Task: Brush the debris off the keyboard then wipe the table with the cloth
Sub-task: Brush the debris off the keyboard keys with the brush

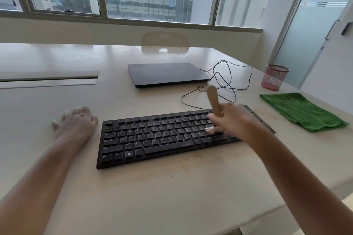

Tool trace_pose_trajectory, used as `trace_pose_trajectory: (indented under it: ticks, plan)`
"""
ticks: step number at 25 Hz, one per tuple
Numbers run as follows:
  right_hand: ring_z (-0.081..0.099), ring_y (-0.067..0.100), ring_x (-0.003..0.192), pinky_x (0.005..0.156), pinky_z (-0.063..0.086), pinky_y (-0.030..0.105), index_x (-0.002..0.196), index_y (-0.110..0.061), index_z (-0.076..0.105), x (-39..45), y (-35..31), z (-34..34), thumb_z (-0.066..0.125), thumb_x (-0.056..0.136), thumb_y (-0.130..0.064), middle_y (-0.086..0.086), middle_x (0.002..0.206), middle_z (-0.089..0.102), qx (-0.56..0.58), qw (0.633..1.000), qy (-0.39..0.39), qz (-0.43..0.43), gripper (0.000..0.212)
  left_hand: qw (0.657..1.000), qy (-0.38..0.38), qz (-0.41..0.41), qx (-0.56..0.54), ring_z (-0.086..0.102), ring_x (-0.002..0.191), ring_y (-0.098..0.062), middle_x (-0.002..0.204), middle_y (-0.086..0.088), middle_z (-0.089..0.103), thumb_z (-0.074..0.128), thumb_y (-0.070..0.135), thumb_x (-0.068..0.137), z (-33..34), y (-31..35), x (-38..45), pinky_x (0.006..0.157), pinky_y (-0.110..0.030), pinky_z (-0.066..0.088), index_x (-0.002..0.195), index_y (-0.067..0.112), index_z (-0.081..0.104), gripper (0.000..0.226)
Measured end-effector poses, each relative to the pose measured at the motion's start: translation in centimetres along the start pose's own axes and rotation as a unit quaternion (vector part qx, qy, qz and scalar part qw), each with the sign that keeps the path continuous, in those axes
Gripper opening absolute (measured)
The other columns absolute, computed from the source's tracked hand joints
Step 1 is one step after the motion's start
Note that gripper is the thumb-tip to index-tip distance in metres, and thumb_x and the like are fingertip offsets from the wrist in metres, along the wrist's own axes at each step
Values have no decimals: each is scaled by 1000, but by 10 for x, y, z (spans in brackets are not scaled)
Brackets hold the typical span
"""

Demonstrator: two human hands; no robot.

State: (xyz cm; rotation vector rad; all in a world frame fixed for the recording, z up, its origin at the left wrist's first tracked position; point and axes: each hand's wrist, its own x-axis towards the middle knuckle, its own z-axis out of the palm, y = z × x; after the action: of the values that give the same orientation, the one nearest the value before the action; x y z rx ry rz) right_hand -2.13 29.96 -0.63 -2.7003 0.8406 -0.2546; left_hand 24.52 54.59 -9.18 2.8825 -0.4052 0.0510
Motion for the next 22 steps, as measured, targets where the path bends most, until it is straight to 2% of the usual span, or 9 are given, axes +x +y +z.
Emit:
trace_pose_trajectory:
  ticks: [3, 6, 8, 11, 13, 15, 17, 19, 22]
  plan:
    - [63, -4, 51, 48, 47, 12, 88, -15, 60, 7, 0, -7, 56, 92, -30, -4, 71, 66, 106, 993, 54, -7, 16, 1000, -4, 0, 0, 26, 137, -33, 147, -13, 34, 31, 30, 97, 0, -1, 1, 111, -57, 17, 131, 11, 41, 40]
    - [62, -5, 52, 47, 47, 10, 87, -10, 62, -8, -17, 15, 61, 89, -25, -6, 70, 65, 272, 957, -55, -89, 16, 1000, -6, -4, -4, 24, 138, -33, 148, -13, 33, 31, 28, 97, 0, 0, 1, 111, -58, 15, 131, 10, 41, 40]
    - [59, -4, 49, 48, 46, 10, 84, -10, 64, -4, -4, 12, 63, 88, -26, -4, 66, 65, 204, 976, -56, -57, 16, 1000, -6, -1, -2, 23, 139, -33, 149, -13, 31, 30, 28, 97, 0, 1, 1, 111, -57, 14, 132, 10, 39, 41]
    - [63, 1, 55, 52, 48, 16, 81, -11, 62, 14, 20, -13, 59, 90, -26, -3, 64, 66, 36, 998, 37, 43, 17, 1000, -8, -6, -2, 22, 140, -33, 150, -12, 29, 30, 29, 97, 0, 1, 2, 111, -57, 13, 135, 11, 37, 43]
    - [70, 10, 65, 56, 55, 22, 85, -14, 63, 14, 13, -7, 61, 89, -26, 0, 70, 70, 159, 987, 29, 10, 13, 1000, -10, -2, -2, 22, 139, -33, 150, -11, 30, 30, 29, 97, 0, 0, 3, 111, -58, 13, 134, 11, 39, 42]
    - [71, 7, 67, 58, 57, 23, 88, -13, 64, 9, -2, 11, 64, 87, -27, 1, 76, 71, 280, 958, -60, -19, 14, 1000, -9, -1, -2, 23, 139, -33, 149, -12, 32, 31, 28, 96, 1, -1, 3, 111, -58, 14, 131, 11, 41, 40]
    - [65, 0, 55, 50, 50, 15, 86, -12, 65, 8, 2, 8, 65, 87, -28, -1, 71, 70, 211, 975, -71, -18, 16, 1000, -8, 2, -2, 23, 139, -33, 149, -11, 32, 31, 29, 96, 1, 0, 3, 111, -58, 14, 131, 11, 41, 40]
    - [62, -3, 49, 47, 43, 10, 82, -13, 63, 10, 8, -11, 64, 87, -29, -2, 70, 68, 137, 990, -8, 32, 17, 1000, -8, -2, -2, 22, 139, -33, 149, -11, 31, 31, 30, 96, 1, -1, 3, 111, -58, 14, 132, 11, 41, 41]
    - [63, -5, 51, 54, 54, 18, 87, -13, 65, -1, -15, -10, 64, 87, -28, -8, 68, 65, 240, 970, 7, -27, 16, 1000, -10, -1, -1, 22, 139, -33, 150, -11, 30, 30, 30, 96, 2, -2, 5, 111, -59, 14, 132, 11, 40, 41]
